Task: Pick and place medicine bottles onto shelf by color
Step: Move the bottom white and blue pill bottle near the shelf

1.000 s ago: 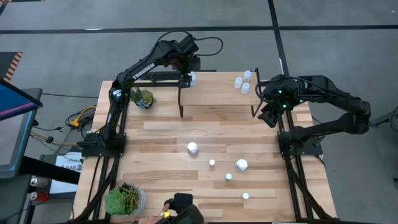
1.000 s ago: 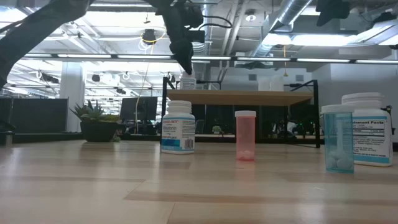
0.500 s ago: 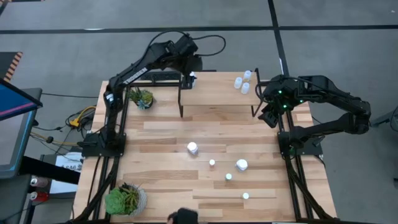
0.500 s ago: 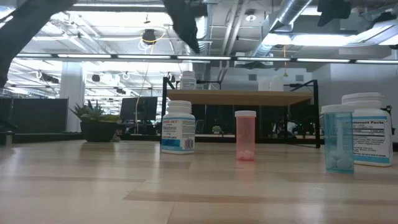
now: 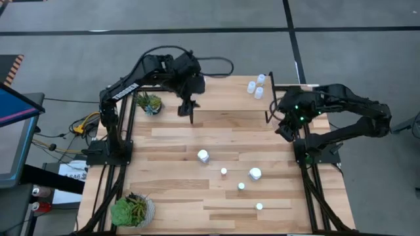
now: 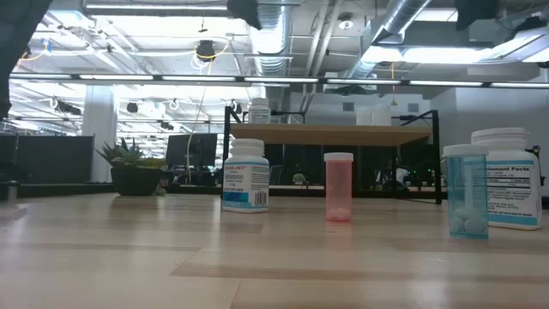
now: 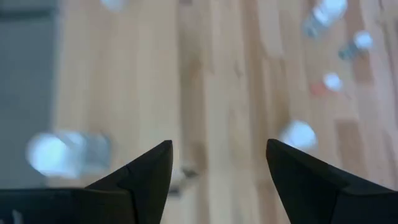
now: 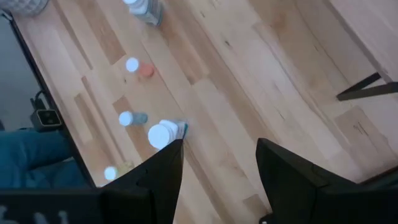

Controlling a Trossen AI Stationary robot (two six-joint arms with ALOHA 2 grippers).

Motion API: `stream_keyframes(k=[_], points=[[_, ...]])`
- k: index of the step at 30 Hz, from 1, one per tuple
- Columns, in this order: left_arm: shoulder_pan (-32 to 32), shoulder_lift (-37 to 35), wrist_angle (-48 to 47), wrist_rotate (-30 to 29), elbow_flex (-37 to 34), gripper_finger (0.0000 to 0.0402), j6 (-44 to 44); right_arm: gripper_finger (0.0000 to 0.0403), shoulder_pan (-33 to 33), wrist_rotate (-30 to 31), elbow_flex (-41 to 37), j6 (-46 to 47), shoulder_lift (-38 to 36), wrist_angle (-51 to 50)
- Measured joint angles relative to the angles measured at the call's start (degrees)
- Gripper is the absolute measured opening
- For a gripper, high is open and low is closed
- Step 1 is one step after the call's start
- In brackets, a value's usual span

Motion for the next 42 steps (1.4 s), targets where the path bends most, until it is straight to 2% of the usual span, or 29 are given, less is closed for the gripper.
stream_keyframes(k=[5, 13, 17, 23, 27, 31, 34, 42], points=[[-3.7, -0.2, -2.4, 1.3, -3.1, 0.0245, -2.8, 0.0224, 9.8, 7.3, 0.0, 8.6, 0.0, -1.1], [-10.1, -2.4, -2.1, 2.6, -9.7, 0.0245, -6.8, 0.0224, 27.4, 14.3, 0.0, 31.5, -0.1, -5.7], [-13.7, -4.9, -2.0, 3.3, -15.2, 0.0245, -9.2, 0.0224, 35.3, 15.0, 0.0, 43.8, 2.4, -7.5], [-18.7, -9.4, -1.5, 2.8, -25.8, 0.0245, -11.7, 0.0217, 45.4, 14.9, -0.1, 56.3, 9.9, -7.5], [-21.4, -13.4, 2.7, 3.3, -32.0, 0.0245, -15.5, 0.0198, 47.5, 13.6, -0.1, 62.1, 15.7, -4.3], [-24.0, -17.5, 10.8, 3.3, -38.6, 0.0245, -18.8, 0.0175, 47.4, 10.8, -0.1, 62.4, 20.6, 1.0], [-25.9, -19.4, 15.8, 3.2, -42.7, 0.0245, -22.1, 0.0159, 46.2, 9.0, -0.1, 62.5, 24.0, 0.1], [-31.0, -19.8, 19.5, 2.2, -47.1, 0.0245, -27.3, 0.0128, 40.6, 6.2, -0.1, 49.2, 31.5, -2.5]])
